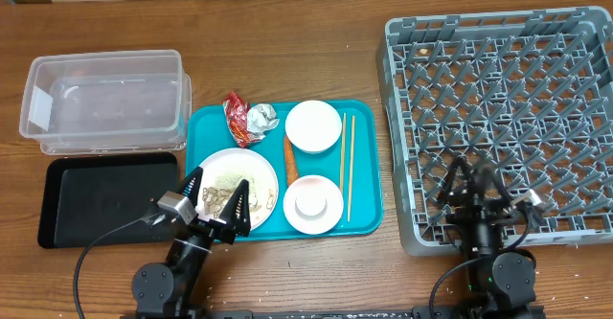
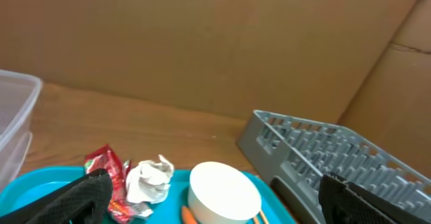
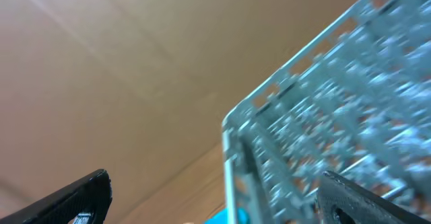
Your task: Sort waste into correct bins and load items into the dishwasher
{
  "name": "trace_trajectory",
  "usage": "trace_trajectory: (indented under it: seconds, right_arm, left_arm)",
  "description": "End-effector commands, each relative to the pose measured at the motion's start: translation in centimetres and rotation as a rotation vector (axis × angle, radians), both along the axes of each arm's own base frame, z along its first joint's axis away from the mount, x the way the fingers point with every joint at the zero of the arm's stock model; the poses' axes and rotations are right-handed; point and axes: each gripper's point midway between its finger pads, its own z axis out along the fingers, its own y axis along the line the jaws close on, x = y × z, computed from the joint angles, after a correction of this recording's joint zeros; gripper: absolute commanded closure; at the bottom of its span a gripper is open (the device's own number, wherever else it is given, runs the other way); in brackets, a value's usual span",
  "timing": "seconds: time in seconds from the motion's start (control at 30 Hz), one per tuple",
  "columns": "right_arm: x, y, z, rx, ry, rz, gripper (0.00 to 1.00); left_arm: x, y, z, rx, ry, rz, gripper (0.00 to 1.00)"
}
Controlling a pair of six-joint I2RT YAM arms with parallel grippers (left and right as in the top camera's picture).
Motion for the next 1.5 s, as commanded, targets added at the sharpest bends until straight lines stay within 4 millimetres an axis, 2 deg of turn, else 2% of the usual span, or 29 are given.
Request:
trace_trajectory:
  seconds: [0.0,0.07,0.17,0.27,0.43,0.57,0.7,0.73,0.8,0.83,0.87,0.93,1.0,1.07,1.2,1.23,1.33,1.47]
  right_arm:
    - [-1.2,3.9,2.2,-0.001,-0.027,0.242,0.0]
    - [-1.9,4.7,3.2,-0.009,0.019,0.293,0.0]
    - [-2.6,4.5,5.0,-0.05,0.089,0.294,0.0]
    - [-3.1,4.3,7.3,-0.155,0.166,0.294,0.0]
    - [-2.3,4.0,10.2,-0.263,0.36,0.291,0.0]
    - [-1.3,4.3,11.2,-0.29,0.55,0.312,0.0]
    - [-0.3,4.6,11.7,-0.304,0.682,0.322,0.0]
    - [-0.2,4.6,11.5,-0.308,0.716,0.325,0.0]
    - [0.2,4.6,11.1,-0.316,0.763,0.324,0.0]
    - [0.5,4.8,10.6,-0.322,0.783,0.332,0.0]
    - [0.6,4.9,10.3,-0.322,0.796,0.339,0.0]
    - [0.7,6.0,9.4,-0.326,0.83,0.4,0.0]
    - [0.2,8.3,8.6,-0.361,0.849,0.542,0.03]
    - [-0.4,10.4,7.3,-0.382,0.897,0.639,0.03]
    - [-2.1,15.3,4.2,-0.499,0.996,0.77,0.04]
    - [-2.9,17.9,2.3,-0.573,1.038,0.796,0.04]
    - [-3.3,20.5,-0.5,-0.674,1.087,0.778,0.05]
    - [-2.9,23.5,-5.0,-0.762,1.151,0.763,0.08]
  left_arm:
    - [-1.1,0.8,5.2,0.046,-0.096,0.052,0.0]
    - [-1.8,1.3,8.4,0.15,-0.097,0.092,0.0]
    - [-1.9,1.7,11.0,0.241,-0.014,0.11,0.0]
    - [-1.2,2.0,12.9,0.27,0.154,0.11,0.0]
    - [0.8,1.9,15.3,0.298,0.406,0.079,0.0]
    - [2.5,1.1,16.9,0.292,0.518,0.033,0.0]
    - [3.2,-2.6,17.6,0.17,0.57,-0.175,0.0]
    - [3.3,-3.5,17.2,0.158,0.587,-0.229,0.0]
    - [3.3,-4.7,15.3,0.162,0.675,-0.281,0.0]
    - [3.1,-5.2,13.0,0.195,0.778,-0.286,0.0]
    - [2.8,-5.4,11.4,0.227,0.843,-0.279,0.0]
    - [2.6,-4.9,9.0,0.273,0.958,-0.212,0.0]
    - [2.8,-3.5,7.8,0.26,1.033,-0.09,0.0]
    - [3.5,-2.1,8.0,0.236,1.032,0.002,0.0]
    - [4.8,1.6,9.8,0.188,0.985,0.196,0.0]
    - [5.0,3.0,10.7,0.172,0.966,0.255,0.0]
    - [5.0,4.2,11.3,0.152,0.96,0.293,0.0]
    - [4.1,5.7,10.5,0.197,1.001,0.338,0.0]
